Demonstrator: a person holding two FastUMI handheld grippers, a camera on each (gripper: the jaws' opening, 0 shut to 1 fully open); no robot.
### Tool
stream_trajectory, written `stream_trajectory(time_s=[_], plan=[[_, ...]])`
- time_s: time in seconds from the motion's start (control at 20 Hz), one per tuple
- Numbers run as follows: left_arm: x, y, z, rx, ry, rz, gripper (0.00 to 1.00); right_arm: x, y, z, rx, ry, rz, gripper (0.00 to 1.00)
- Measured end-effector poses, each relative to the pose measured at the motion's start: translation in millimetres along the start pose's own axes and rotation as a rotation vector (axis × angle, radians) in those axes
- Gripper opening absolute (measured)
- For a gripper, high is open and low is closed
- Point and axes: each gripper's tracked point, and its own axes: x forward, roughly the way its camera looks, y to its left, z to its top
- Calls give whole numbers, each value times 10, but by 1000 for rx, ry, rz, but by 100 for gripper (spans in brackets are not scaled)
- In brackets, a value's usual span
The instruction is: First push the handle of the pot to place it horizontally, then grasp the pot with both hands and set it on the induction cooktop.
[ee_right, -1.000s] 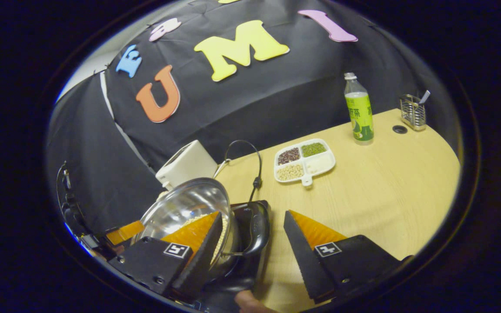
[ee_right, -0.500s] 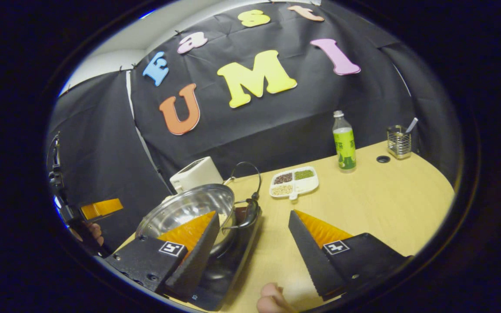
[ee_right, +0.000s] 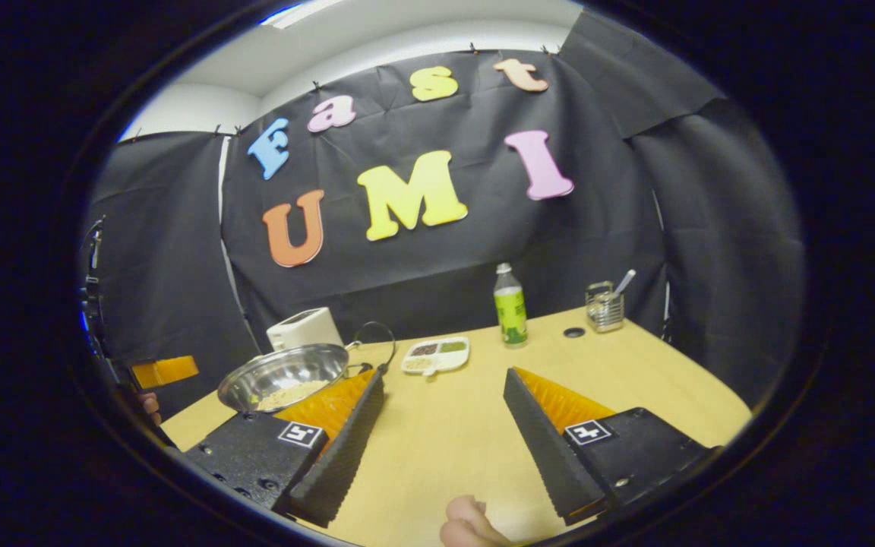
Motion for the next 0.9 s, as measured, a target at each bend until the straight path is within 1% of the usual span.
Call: stream_trajectory(time_s=[0.05,0.1,0.15,0.25,0.3,0.35,0.4,0.45,0.5,0.55,0.6,0.75,0.8,0.85,0.9], plan=[[-63,-79,-3,-8,-1,-19,94,-117,-101,73,-14,0,-21,94],[-142,-181,29,-12,-4,-42,94,-241,-151,169,-9,-5,-22,96],[-254,-229,74,-23,-19,-50,94,-371,-184,279,1,-17,-22,100],[-387,-249,292,11,-99,-44,94,-629,-348,510,8,-60,-44,100],[-454,-232,335,37,-112,-28,94,-746,-409,622,-3,-76,-58,100],[-514,-265,345,52,-111,-30,94,-868,-455,689,-22,-92,-75,96],[-584,-343,364,51,-107,-53,94,-989,-521,803,-47,-113,-100,100],[-668,-421,420,45,-112,-79,94,-1119,-595,915,-61,-138,-139,96],[-728,-459,503,46,-127,-90,94,-1249,-662,1014,-70,-163,-174,95],[-776,-468,587,53,-142,-91,94,-1389,-687,1095,-77,-184,-198,94],[-826,-481,645,65,-150,-93,94,-1517,-691,1163,-80,-198,-211,96],[-977,-568,820,101,-174,-105,94,-1785,-621,1318,-88,-234,-199,96],[-1031,-591,893,113,-185,-111,94,-1838,-622,1336,-90,-231,-200,100],[-1103,-603,993,127,-209,-112,82,-1887,-618,1361,-95,-228,-202,100],[-1144,-597,1096,142,-229,-107,94,-1935,-604,1376,-103,-222,-206,96]])
